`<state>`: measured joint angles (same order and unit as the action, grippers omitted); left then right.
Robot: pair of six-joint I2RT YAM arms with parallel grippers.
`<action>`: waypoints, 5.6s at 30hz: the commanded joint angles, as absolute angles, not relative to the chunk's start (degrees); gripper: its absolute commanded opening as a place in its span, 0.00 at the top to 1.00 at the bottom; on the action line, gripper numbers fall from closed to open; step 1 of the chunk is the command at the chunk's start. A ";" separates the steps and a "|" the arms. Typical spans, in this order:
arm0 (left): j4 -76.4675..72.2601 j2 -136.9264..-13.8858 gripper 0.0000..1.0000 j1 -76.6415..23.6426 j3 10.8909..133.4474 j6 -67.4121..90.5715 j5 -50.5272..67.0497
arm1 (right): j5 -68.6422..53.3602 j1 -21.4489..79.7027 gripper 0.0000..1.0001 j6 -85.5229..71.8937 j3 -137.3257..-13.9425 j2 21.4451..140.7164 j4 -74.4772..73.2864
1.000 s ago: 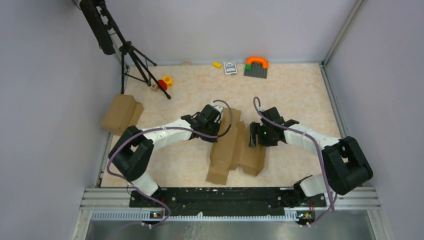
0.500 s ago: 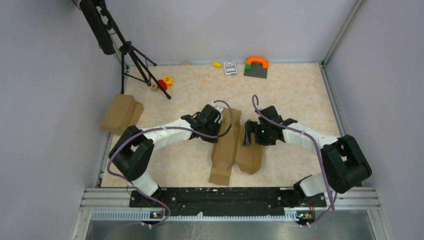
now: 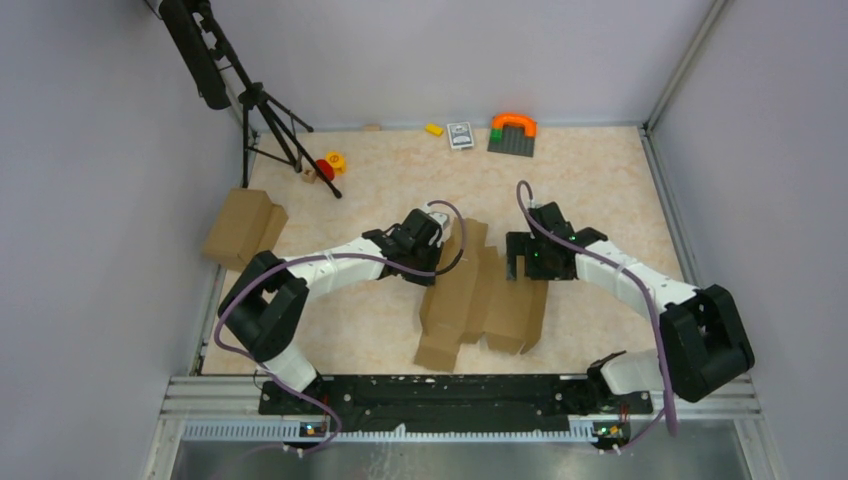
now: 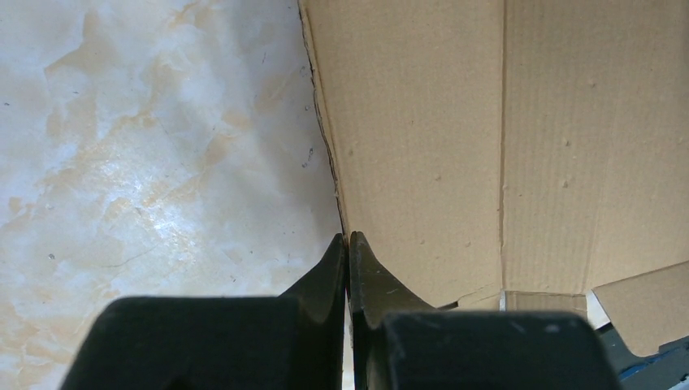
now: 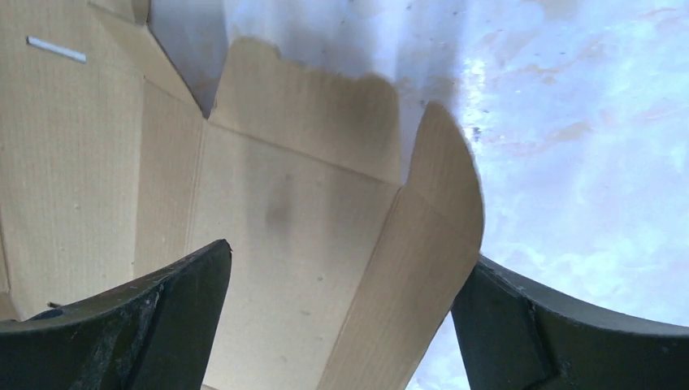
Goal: Fold the paper box
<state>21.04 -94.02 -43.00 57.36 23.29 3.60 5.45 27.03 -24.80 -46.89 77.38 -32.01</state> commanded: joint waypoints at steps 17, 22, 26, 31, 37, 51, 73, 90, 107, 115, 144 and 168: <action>23.26 -93.67 1.00 -41.35 56.77 25.48 -1.36 | 5.10 21.45 0.10 -29.60 -45.94 72.46 -37.20; 22.68 -91.98 1.00 -39.04 54.41 27.28 -1.52 | 5.38 21.36 0.15 -34.28 -41.80 69.78 -36.10; 22.99 -91.33 1.00 -38.34 53.83 27.16 -1.75 | 2.08 21.23 0.30 -36.48 -37.01 65.89 -31.72; 23.18 -90.59 1.00 -38.06 53.56 26.99 -1.80 | 6.92 20.98 1.00 -39.17 -35.86 63.62 -32.80; 23.32 -90.53 1.00 -38.06 53.64 26.72 -1.45 | 16.13 20.75 1.00 -43.70 -36.43 65.45 -38.19; 20.77 -92.41 1.00 -38.30 53.89 26.19 6.45 | 4.02 23.53 1.00 -43.64 -33.97 74.11 -27.86; 23.67 -94.79 1.00 -40.34 57.48 24.74 4.82 | 8.22 29.12 1.00 -39.39 -41.31 81.77 -30.98; 28.57 -93.34 1.00 -40.02 58.73 26.50 -5.52 | 15.14 29.09 1.00 -37.69 -43.99 75.00 -36.72; 24.21 -91.70 0.69 -37.94 56.52 25.75 2.61 | 2.34 29.06 0.58 -31.40 -43.08 71.07 -28.23; 25.66 -94.21 0.91 -37.97 59.87 23.20 5.63 | -4.63 27.95 0.41 -22.79 -54.03 76.54 -22.32; 39.72 -97.91 1.00 -43.30 71.62 14.76 -15.02 | -31.10 23.17 0.30 -1.41 -80.89 114.69 -8.41; 51.21 -102.00 1.00 -49.92 84.28 15.64 -28.50 | -25.45 23.19 1.00 -6.45 -62.77 99.18 6.49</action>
<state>48.97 -101.51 -50.02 82.26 15.66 -25.26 -28.93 22.76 -4.32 -65.12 105.58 -0.34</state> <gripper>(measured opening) 0.003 0.026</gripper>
